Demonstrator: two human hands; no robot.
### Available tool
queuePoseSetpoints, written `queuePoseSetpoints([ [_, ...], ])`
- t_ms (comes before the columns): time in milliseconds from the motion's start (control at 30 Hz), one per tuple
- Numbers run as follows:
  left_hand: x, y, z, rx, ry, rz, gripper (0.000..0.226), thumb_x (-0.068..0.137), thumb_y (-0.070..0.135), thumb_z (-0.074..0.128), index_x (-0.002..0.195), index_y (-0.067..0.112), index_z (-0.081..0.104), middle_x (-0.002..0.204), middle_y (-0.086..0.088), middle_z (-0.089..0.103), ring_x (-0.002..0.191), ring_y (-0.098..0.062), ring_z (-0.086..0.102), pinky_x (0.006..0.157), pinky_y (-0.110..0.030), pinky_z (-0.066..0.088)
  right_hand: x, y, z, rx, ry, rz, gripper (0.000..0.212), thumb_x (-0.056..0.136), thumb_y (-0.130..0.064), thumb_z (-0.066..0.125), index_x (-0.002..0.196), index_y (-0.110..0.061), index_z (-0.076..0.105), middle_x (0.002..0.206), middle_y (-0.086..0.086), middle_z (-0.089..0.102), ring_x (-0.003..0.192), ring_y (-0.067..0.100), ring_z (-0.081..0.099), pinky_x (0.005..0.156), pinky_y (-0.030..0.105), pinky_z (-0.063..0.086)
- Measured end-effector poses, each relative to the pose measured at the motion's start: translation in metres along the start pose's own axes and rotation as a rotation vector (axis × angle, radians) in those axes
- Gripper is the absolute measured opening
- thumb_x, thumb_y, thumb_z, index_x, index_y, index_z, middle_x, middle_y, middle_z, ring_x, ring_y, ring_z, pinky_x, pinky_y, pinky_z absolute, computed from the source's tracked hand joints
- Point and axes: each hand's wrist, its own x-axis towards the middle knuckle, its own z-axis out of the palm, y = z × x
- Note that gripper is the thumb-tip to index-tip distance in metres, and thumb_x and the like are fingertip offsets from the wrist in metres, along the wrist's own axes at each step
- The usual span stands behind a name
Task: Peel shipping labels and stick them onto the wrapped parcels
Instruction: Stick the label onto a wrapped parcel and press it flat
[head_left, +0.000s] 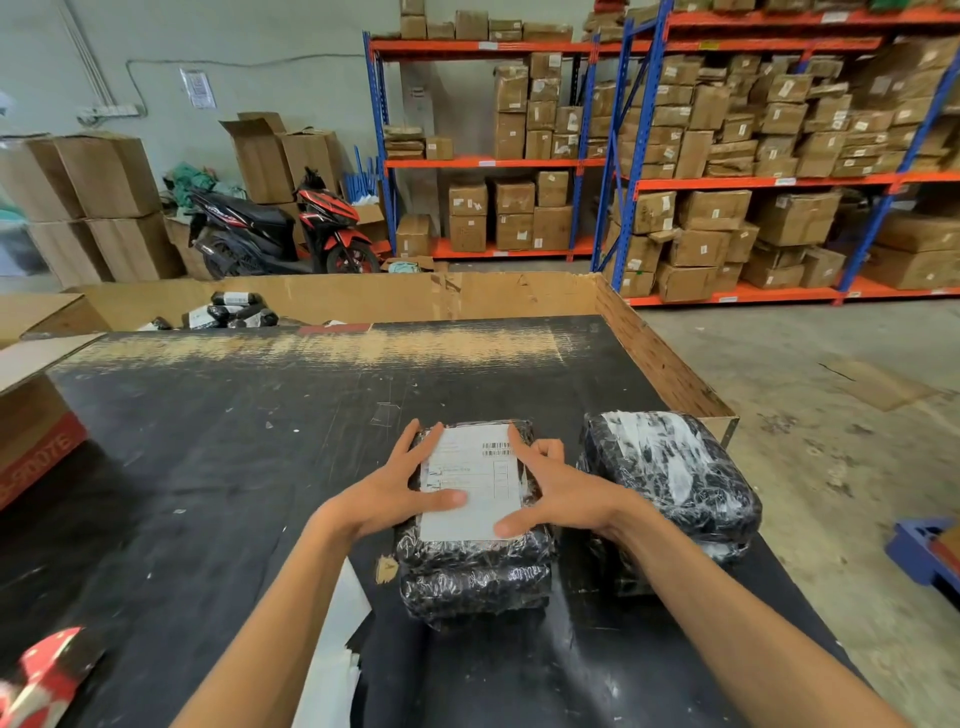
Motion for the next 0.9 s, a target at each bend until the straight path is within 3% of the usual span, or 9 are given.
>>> queuePoseSetpoints([
  [100,0.0,0.0,0.005,-0.001,0.042,-0.011,0.09,0.086,0.055,0.065,0.153,0.048,0.005,0.158,0.028,-0.021,0.151,-0.012,0.0,0.117,-0.04,0.022,-0.003,-0.001,-0.005,0.13,0.016,0.021,0.1,0.09,-0.028,0.071,0.157,-0.042,-0.002,0.131,-0.012,0.021,0.115,0.022,0.043,0.075,0.024,0.044],
  [233,0.008,0.005,0.019,0.056,0.188,0.016,0.072,0.094,0.054,0.052,0.155,0.04,0.017,0.163,0.016,-0.01,0.15,-0.016,0.013,0.109,-0.033,0.033,0.007,-0.002,0.014,0.215,0.248,0.0,0.079,0.096,-0.039,0.065,0.158,-0.04,0.017,0.136,-0.005,0.022,0.127,0.016,0.033,0.101,0.029,0.035],
  [400,0.012,0.0,0.026,0.146,0.347,0.069,0.047,0.106,0.036,0.029,0.153,0.029,0.028,0.164,0.006,0.007,0.151,-0.014,0.012,0.118,-0.042,0.018,0.019,0.0,0.023,0.308,0.382,-0.051,0.049,0.107,-0.022,0.034,0.155,-0.034,0.032,0.12,-0.004,0.033,0.101,0.007,0.045,0.078,0.015,0.039],
  [467,0.016,0.002,0.026,0.17,0.374,0.042,0.043,0.106,0.033,0.028,0.149,0.027,0.035,0.16,0.006,0.016,0.146,-0.018,0.025,0.114,-0.043,0.026,0.022,-0.001,0.023,0.293,0.436,-0.044,0.041,0.107,-0.031,0.033,0.146,-0.039,0.043,0.132,0.0,0.04,0.108,0.015,0.049,0.093,0.028,0.042],
  [533,0.02,0.006,0.026,0.188,0.397,-0.004,0.039,0.103,0.044,0.033,0.139,0.03,0.04,0.15,0.01,0.026,0.123,-0.017,0.048,0.103,-0.043,0.037,0.026,-0.004,0.025,0.284,0.468,-0.031,0.03,0.101,-0.049,0.045,0.131,-0.044,0.048,0.14,0.0,0.048,0.119,0.022,0.051,0.103,0.044,0.043],
  [600,0.025,0.009,0.028,0.183,0.419,-0.043,0.043,0.097,0.056,0.042,0.133,0.031,0.042,0.143,0.011,0.028,0.107,-0.015,0.051,0.094,-0.039,0.04,0.029,-0.008,0.026,0.213,0.528,0.019,0.031,0.093,-0.061,0.053,0.119,-0.045,0.046,0.127,-0.004,0.059,0.111,0.023,0.059,0.095,0.046,0.048],
  [700,0.03,0.011,0.031,0.203,0.5,-0.077,0.036,0.094,0.057,0.048,0.121,0.034,0.044,0.135,0.011,0.03,0.101,-0.02,0.054,0.085,-0.039,0.042,0.036,-0.014,0.025,0.066,0.592,0.087,0.024,0.092,-0.06,0.051,0.108,-0.046,0.04,0.08,-0.003,0.063,0.073,0.022,0.061,0.071,0.038,0.044],
  [800,0.03,0.012,0.034,0.174,0.606,-0.057,0.009,0.1,0.04,0.042,0.107,0.037,0.045,0.132,0.008,0.037,0.098,-0.026,0.056,0.084,-0.045,0.048,0.041,-0.013,0.025,0.015,0.63,0.112,0.008,0.101,-0.048,0.04,0.108,-0.043,0.04,0.064,-0.005,0.052,0.063,0.021,0.055,0.063,0.036,0.039],
  [900,0.024,0.011,0.035,0.107,0.682,0.012,0.025,0.102,0.015,0.034,0.101,0.034,0.05,0.127,0.001,0.047,0.086,-0.022,0.055,0.072,-0.037,0.045,0.042,-0.011,0.027,0.026,0.695,0.093,0.016,0.107,-0.033,0.03,0.11,-0.039,0.044,0.06,-0.005,0.047,0.053,0.019,0.044,0.055,0.033,0.031],
])
